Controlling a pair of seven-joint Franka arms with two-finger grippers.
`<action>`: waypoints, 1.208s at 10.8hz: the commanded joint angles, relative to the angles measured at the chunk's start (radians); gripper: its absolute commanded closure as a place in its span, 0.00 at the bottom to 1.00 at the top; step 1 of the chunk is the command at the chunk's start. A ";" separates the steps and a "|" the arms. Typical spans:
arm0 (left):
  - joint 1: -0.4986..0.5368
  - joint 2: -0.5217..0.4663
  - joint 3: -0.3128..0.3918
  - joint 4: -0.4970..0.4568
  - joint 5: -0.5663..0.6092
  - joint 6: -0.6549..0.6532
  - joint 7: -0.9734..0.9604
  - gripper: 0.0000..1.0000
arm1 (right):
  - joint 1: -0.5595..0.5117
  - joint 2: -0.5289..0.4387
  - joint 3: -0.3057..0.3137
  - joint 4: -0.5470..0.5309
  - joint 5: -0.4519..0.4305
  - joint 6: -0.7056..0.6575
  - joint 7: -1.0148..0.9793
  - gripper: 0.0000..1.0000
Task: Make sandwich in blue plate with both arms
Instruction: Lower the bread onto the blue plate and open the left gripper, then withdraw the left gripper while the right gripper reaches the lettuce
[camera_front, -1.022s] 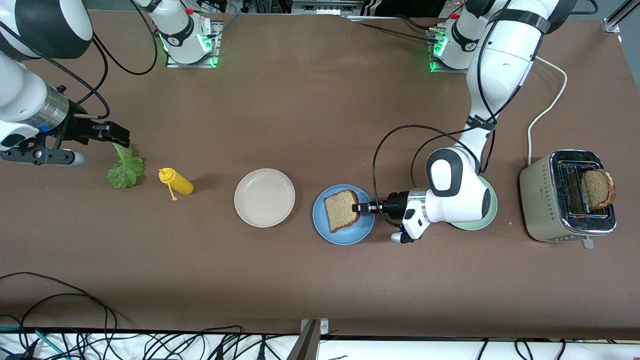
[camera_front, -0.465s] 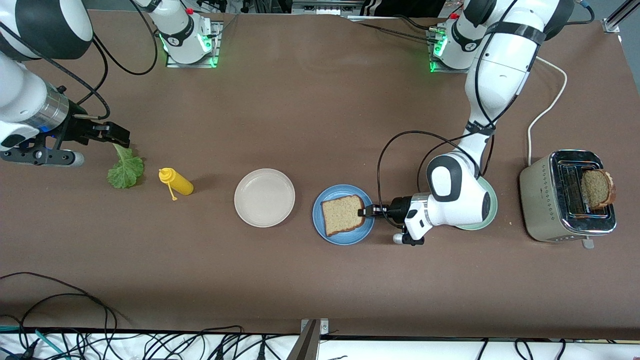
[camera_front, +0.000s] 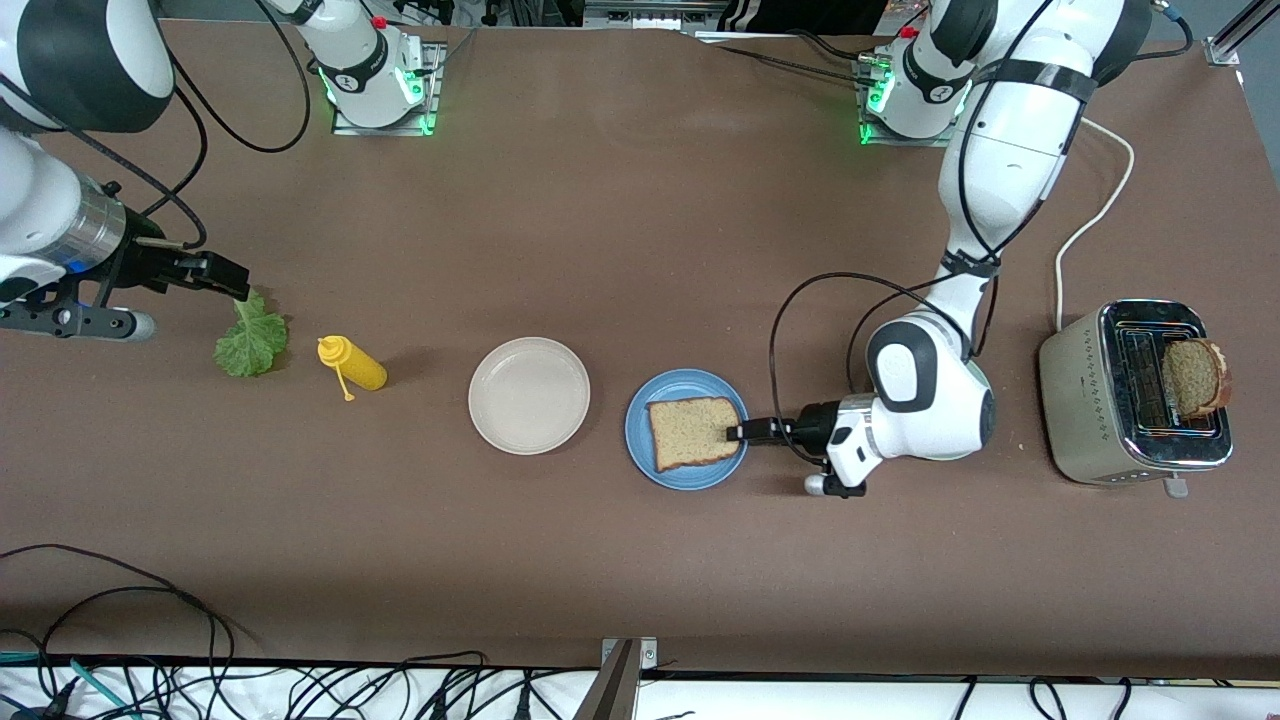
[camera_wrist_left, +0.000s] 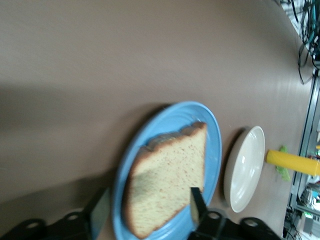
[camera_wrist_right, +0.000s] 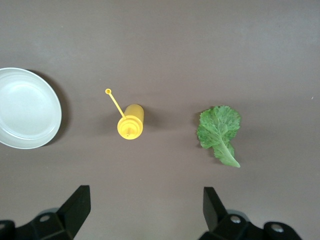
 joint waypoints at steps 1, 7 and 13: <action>0.032 -0.018 0.035 0.015 -0.027 -0.004 0.055 0.00 | -0.024 0.061 -0.002 -0.001 -0.043 0.012 -0.005 0.00; 0.102 -0.317 0.078 -0.160 0.497 -0.048 0.184 0.00 | -0.028 0.139 -0.119 -0.196 -0.091 0.176 -0.167 0.00; 0.229 -0.639 0.106 -0.230 0.845 -0.180 0.171 0.00 | -0.062 0.231 -0.165 -0.332 -0.089 0.358 -0.532 0.00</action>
